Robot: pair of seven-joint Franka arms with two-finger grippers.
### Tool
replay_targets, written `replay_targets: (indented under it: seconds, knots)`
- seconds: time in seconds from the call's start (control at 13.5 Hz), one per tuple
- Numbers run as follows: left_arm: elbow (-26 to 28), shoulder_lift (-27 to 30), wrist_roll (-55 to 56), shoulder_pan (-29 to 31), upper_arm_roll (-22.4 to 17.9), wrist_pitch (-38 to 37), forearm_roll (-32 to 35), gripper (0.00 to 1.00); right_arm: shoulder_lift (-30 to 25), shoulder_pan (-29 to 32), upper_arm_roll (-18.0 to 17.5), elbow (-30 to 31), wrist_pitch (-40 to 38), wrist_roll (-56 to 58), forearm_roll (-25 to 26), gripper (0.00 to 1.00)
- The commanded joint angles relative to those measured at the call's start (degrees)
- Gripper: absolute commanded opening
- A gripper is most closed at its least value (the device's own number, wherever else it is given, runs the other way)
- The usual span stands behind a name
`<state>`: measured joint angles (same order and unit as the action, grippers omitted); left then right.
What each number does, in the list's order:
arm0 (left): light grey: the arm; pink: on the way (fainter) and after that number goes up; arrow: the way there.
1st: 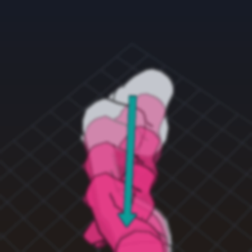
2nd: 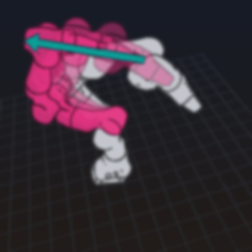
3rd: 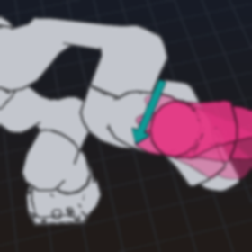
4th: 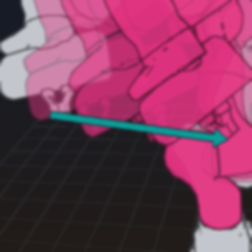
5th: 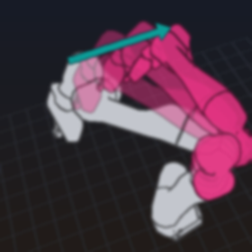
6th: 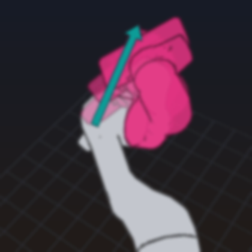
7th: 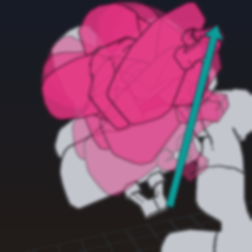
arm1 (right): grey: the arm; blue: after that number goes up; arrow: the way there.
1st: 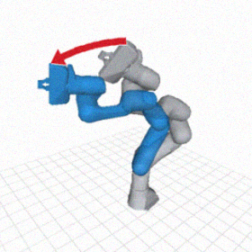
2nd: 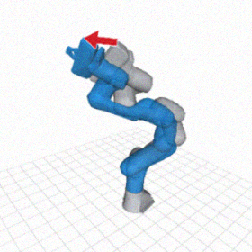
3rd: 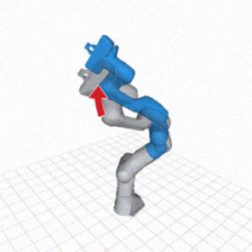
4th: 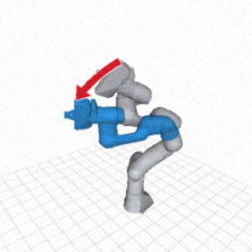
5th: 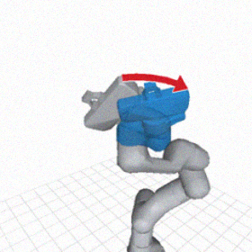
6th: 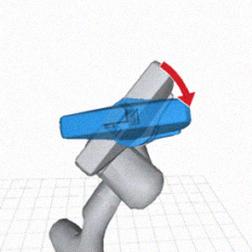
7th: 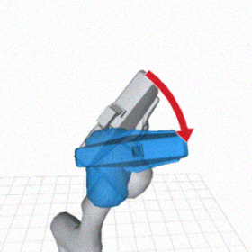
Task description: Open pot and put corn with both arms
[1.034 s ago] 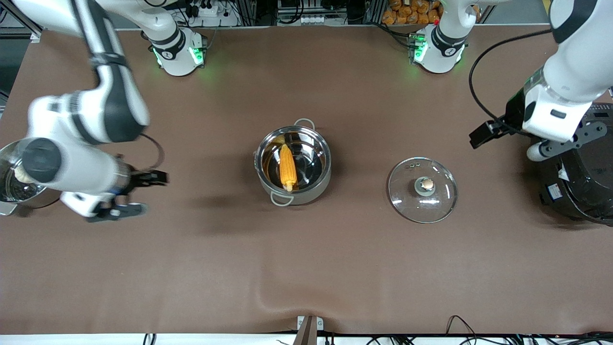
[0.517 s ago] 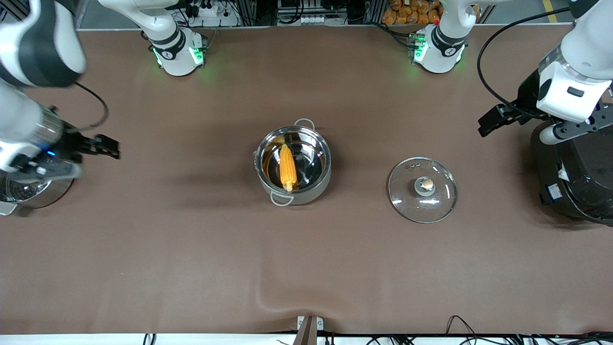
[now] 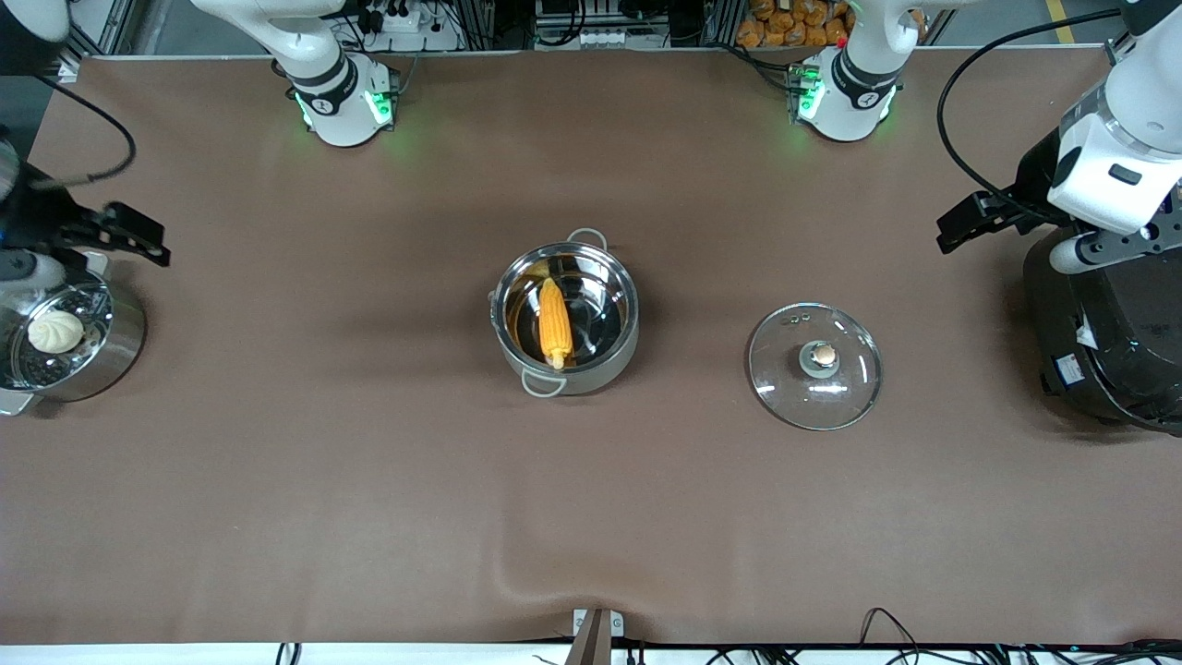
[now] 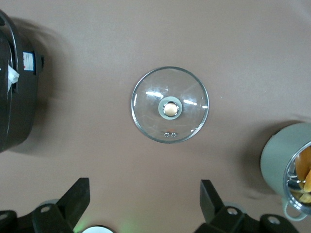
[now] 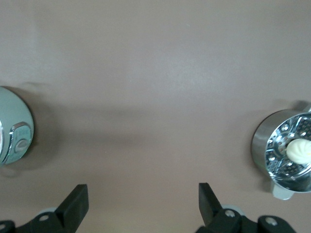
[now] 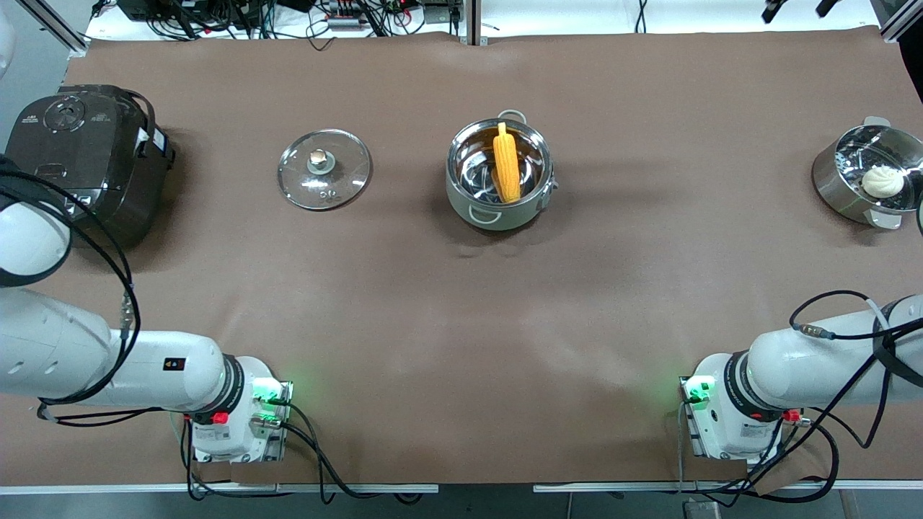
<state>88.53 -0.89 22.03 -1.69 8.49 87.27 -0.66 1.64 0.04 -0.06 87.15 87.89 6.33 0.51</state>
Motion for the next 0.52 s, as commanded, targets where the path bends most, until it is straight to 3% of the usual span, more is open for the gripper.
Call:
replay_targets:
  seconds: [0.0, 0.44]
  knots:
    - [0.7, 1.8, -6.0, 2.1, 0.2, -1.9, -0.2, 1.00, 0.1, 1.4, -0.6, -2.2, -2.0, 1.9, -0.2, 1.00]
    - [0.3, 1.7, -8.2, 2.3, 0.1, -2.5, 1.2, 1.00, -0.1, 1.4, -0.6, -2.2, -3.8, -2.2, -1.0, 1.00]
